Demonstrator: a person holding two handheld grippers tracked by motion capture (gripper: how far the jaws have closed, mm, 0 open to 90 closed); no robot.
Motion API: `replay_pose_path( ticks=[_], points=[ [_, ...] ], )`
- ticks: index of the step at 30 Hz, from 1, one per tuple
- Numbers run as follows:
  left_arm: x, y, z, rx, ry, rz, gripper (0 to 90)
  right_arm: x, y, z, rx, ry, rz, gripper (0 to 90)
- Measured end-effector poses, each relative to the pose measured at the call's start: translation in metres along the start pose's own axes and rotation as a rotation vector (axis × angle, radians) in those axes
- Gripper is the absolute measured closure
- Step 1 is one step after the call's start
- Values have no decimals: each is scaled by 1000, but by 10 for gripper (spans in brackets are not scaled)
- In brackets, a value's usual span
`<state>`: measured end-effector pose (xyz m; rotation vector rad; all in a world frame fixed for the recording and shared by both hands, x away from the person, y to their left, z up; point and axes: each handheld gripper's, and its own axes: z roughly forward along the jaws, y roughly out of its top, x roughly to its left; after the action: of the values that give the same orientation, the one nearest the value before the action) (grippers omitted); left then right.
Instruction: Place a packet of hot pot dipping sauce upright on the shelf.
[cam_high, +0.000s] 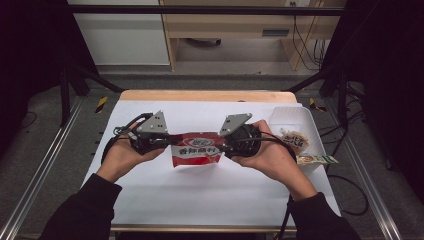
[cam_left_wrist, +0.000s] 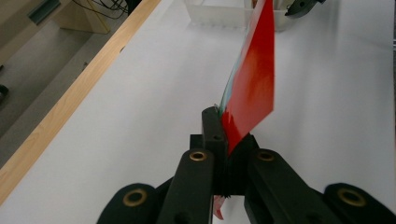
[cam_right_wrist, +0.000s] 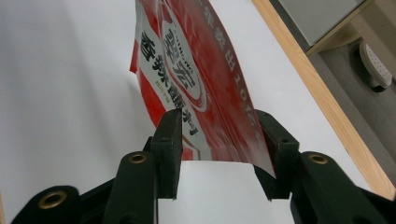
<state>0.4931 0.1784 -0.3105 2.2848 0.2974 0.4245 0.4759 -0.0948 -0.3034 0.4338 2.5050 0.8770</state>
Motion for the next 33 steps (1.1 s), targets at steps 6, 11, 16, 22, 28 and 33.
replay_pose_path(
  ticks=[6,11,16,22,28,33],
  points=[
    [-1,-2,1,0,-10,2,900,-2,2,5,20,11,-5,547],
    [-3,-2,3,-3,-14,2,900,-3,2,9,30,23,-5,565],
    [-3,0,5,-6,-18,4,900,-1,4,13,48,49,-30,649],
    [-3,0,4,-14,-24,-2,900,-1,4,16,68,52,-35,789],
    [-4,-1,4,-14,-26,-3,898,0,5,18,88,60,-48,893],
    [-4,-8,3,-44,-18,-28,862,-2,9,16,67,32,-35,897]
  ],
)
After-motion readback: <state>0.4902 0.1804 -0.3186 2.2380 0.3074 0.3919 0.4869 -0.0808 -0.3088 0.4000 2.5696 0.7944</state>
